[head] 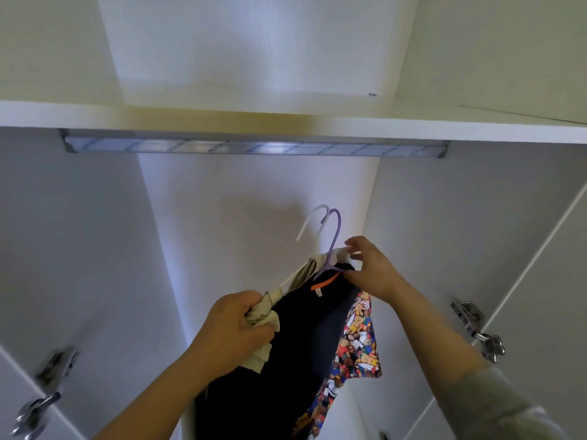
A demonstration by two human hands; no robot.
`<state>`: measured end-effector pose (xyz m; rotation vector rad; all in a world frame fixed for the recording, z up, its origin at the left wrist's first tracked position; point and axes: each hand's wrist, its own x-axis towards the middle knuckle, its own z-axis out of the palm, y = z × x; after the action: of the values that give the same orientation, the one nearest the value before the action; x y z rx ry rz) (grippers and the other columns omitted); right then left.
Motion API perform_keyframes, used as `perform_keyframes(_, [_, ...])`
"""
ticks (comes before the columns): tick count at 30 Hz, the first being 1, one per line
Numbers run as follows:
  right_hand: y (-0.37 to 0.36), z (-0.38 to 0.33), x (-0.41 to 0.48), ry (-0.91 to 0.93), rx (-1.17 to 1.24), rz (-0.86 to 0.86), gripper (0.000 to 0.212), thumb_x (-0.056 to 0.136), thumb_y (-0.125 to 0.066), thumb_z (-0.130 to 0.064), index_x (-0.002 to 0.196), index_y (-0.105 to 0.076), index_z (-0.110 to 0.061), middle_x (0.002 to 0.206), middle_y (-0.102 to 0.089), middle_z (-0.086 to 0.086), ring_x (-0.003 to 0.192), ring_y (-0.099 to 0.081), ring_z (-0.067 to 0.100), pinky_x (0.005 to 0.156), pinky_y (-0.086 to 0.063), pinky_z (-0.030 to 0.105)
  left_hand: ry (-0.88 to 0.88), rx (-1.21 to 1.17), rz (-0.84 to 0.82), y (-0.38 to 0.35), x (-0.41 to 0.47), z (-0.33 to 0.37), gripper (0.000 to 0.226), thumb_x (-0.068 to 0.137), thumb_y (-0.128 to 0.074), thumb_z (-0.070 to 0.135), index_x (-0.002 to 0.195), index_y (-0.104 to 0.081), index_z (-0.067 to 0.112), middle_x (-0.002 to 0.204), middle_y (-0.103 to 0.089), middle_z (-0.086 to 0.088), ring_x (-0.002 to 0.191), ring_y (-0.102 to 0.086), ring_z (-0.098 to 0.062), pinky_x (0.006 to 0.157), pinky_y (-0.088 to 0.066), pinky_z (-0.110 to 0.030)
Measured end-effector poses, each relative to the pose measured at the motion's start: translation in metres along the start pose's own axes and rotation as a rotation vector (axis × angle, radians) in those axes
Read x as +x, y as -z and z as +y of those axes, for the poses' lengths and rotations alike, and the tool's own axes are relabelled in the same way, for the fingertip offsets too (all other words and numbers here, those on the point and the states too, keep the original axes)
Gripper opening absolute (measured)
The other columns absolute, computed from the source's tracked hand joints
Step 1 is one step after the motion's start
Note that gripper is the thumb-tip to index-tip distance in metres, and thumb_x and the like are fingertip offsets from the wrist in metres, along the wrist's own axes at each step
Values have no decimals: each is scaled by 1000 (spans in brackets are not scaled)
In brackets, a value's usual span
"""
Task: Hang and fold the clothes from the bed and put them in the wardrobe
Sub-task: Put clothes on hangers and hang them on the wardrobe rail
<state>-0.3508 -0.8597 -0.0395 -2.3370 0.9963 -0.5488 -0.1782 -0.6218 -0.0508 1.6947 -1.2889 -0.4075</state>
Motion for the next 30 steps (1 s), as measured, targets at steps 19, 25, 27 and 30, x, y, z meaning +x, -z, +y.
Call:
perform_keyframes(19, [-9, 16, -9, -90, 121, 19, 34, 92, -66, -29, 69, -62, -4, 57, -47, 1, 54, -42, 12, 58, -33, 30, 168, 179, 77, 24, 11, -50, 53, 77, -61, 59, 59, -33, 18, 52, -31, 7, 47, -29, -6, 47, -26, -17])
perform_keyframes(25, [-10, 28, -25, -386, -95, 141, 44, 91, -63, -41, 58, -49, -15, 55, -47, -1, 61, -49, 22, 64, -33, 31, 196, 262, 159, 10, 16, -57, 45, 96, -51, 37, 59, -38, 17, 54, -38, 5, 48, -33, -8, 45, -27, -17])
perform_keyframes(27, [-10, 29, -30, -466, -126, 165, 44, 91, -62, -43, 58, -50, -17, 58, -50, -2, 64, -52, 23, 65, -36, 30, 197, 237, 184, 5, 17, -55, 44, 96, -52, 35, 58, -37, 17, 53, -39, 5, 48, -34, -8, 47, -27, -22])
perform_keyframes(30, [-12, 32, -39, -561, -120, 211, 41, 92, -61, -43, 61, -55, -17, 59, -53, 0, 57, -53, 20, 54, -34, 23, 210, 211, 206, 1, 20, -52, 45, 97, -51, 30, 57, -35, 18, 52, -36, 5, 49, -33, -9, 47, -25, -22])
